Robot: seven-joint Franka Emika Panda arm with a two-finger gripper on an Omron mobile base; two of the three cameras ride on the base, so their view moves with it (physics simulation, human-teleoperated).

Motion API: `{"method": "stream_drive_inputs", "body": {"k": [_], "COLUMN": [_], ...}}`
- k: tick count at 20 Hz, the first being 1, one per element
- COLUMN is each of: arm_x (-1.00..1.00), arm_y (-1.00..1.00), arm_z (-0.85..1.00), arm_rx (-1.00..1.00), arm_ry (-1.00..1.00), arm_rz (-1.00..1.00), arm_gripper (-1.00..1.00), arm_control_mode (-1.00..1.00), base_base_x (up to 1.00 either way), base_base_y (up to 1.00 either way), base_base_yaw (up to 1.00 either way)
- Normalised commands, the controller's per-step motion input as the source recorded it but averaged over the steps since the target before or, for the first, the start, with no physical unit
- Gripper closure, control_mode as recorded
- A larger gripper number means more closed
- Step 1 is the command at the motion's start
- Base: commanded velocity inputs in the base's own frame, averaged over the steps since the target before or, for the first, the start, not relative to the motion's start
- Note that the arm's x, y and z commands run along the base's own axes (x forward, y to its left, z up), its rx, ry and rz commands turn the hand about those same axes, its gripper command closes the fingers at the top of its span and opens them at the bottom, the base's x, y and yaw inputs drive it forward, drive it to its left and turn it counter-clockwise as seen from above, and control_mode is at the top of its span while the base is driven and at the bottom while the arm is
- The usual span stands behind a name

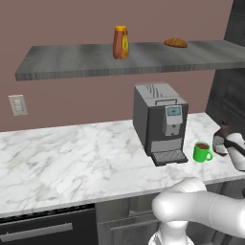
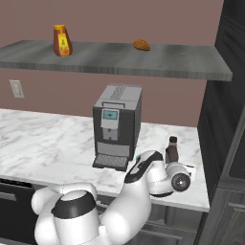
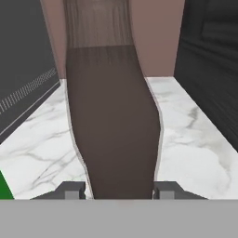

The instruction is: Pick the syrup bottle and honey bottle from the shelves and place them next to the mug.

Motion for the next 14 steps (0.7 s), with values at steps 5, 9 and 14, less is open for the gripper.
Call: {"method": "stream_drive_inputs", "body": {"k": [5,9,14], "arm_x": [0.00,0.00,0.00], "arm_y": [0.00,0.00,0.00], "arm_z": [-0.16,-0.29,-0.39], "arm_rx": [0.00,0.03,0.03], "arm_ry": [0.00,0.00,-0.04], "arm_rz": [0.00,0.00,0.00], "arm_gripper": [1.00,1.00,1.00], "arm_control_mode": [-1.00,-1.00,-1.00], "base_base_x": [0.00,0.00,0.00], "base_base_y": [0.00,0.00,0.00], "base_base_yaw": [0.00,0.00,0.00]}}
